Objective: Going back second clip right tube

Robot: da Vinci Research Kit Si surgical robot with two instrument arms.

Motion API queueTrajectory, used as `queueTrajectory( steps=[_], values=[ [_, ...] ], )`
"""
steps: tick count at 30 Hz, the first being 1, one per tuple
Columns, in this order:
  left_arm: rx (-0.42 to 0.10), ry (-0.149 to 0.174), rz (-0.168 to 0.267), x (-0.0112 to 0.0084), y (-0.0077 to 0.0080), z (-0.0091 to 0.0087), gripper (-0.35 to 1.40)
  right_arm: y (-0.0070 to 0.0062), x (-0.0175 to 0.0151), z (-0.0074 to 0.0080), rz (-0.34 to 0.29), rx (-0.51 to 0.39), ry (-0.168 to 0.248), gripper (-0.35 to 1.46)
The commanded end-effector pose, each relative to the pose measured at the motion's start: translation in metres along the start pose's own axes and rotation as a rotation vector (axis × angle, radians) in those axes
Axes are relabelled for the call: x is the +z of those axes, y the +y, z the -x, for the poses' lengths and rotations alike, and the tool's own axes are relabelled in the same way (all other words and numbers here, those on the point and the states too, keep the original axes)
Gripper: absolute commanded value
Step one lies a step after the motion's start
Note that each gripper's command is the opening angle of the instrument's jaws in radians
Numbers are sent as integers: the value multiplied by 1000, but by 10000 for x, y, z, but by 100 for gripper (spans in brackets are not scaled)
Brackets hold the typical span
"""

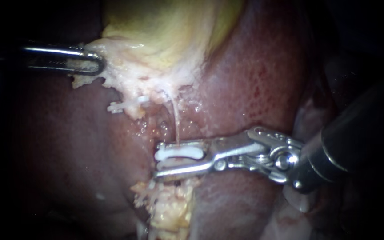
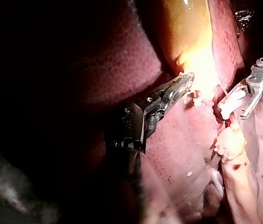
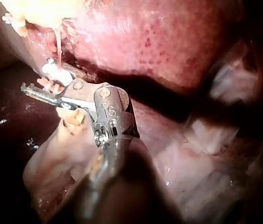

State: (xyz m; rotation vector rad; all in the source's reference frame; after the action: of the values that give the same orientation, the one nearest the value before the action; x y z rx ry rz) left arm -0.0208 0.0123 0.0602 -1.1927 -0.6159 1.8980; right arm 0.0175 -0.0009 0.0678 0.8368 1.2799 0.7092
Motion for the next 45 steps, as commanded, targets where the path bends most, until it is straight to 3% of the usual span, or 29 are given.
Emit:
queueTrajectory(
  steps=[1, 6, 12, 19, 21, 28, 34, 45],
  values=[
    [-2, 0, 0, 0, 0, 0, -35, 4, 0, 2, 1, -10, -1, 49],
    [-1, 0, 0, 1, 0, 1, -35, 18, -5, 7, 23, -52, 8, 49],
    [-1, 0, 0, 1, 0, 2, -35, 20, -14, 9, 20, -100, 8, 48],
    [-1, 0, 0, 0, 0, 3, -35, 18, -18, 9, 52, -152, -94, 47],
    [0, 0, 0, 1, 0, 3, -35, 18, -21, 10, 53, -176, -104, 47],
    [1, 1, 0, 1, 0, 5, -35, 9, -48, -2, 42, -350, -130, 48],
    [1, 0, 0, 1, 0, 6, -35, -1, -73, -12, 54, -496, -243, 49],
    [1, 0, 0, 1, -1, 6, -35, -18, -117, -22, 43, -614, -250, 50]
  ],
)
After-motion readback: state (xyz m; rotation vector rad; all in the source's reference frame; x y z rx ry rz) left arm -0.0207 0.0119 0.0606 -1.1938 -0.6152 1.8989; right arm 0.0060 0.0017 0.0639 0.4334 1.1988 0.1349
